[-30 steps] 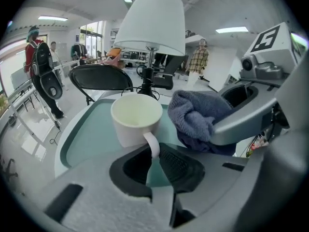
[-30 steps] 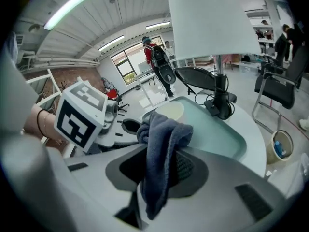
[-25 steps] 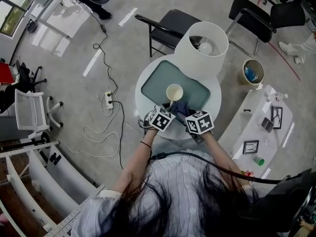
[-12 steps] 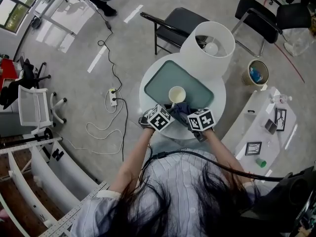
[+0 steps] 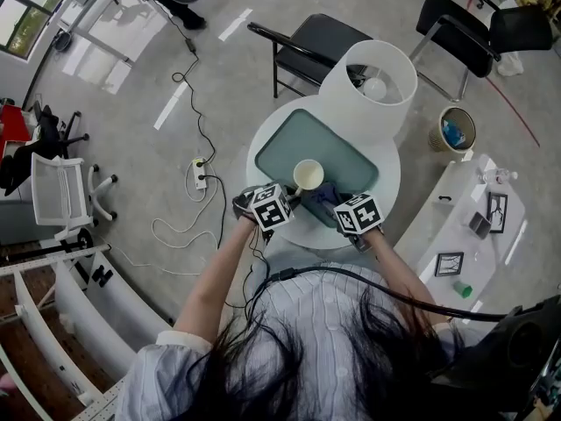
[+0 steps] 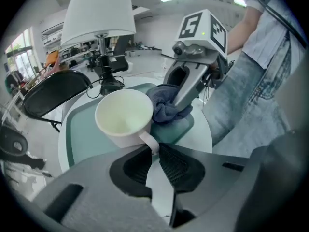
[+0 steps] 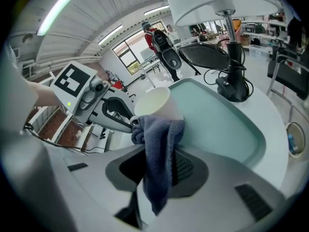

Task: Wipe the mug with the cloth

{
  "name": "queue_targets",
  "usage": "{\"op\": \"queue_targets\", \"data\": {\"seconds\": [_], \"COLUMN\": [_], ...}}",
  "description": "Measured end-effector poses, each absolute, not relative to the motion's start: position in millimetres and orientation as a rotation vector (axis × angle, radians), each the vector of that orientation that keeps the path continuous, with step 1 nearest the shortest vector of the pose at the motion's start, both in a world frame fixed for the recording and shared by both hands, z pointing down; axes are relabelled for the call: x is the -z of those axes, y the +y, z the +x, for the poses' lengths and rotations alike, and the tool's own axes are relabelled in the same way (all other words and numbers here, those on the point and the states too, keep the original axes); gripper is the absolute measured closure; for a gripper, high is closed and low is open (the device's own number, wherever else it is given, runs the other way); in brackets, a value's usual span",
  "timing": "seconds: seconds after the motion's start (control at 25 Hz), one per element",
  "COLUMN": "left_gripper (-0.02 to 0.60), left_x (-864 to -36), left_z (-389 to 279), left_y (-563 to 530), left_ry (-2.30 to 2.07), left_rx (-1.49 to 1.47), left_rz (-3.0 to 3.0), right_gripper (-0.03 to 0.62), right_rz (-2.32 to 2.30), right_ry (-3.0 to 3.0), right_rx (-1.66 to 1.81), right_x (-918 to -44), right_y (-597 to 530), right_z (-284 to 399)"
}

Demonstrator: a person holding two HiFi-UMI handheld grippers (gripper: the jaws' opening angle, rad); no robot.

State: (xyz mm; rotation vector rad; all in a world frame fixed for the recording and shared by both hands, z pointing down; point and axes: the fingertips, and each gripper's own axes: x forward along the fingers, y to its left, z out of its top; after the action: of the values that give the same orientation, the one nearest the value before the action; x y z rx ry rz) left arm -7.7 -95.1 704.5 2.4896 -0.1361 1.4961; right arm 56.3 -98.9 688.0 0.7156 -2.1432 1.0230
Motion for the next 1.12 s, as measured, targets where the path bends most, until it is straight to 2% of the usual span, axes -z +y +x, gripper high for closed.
{"op": "queue_targets", "data": {"seconds": [0.2,0.68,1.12], "left_gripper": [0.52,0.52,0.514], "left_x": [-707,-707,-682], "left_z": [-14,-26,-20], "left_y": [-87,-90,-94], "left_ry": [0.099,0.273,-0.385], "left_rx": [-1.678,-1.801,-1.538], "left_rz": [2.535,2.582,2.535], "right_gripper": [0.485,0.485,0.485], "right_rz": [0.724,0.801,0.839], "right_ry": [-2.133,-2.11,-2.108], "right_rx": [-1.018,-1.035,-1.058], "right_x": [-689,-690,-692], "right_y": [-102,-113,-115], "right_z": [58,68,71]}}
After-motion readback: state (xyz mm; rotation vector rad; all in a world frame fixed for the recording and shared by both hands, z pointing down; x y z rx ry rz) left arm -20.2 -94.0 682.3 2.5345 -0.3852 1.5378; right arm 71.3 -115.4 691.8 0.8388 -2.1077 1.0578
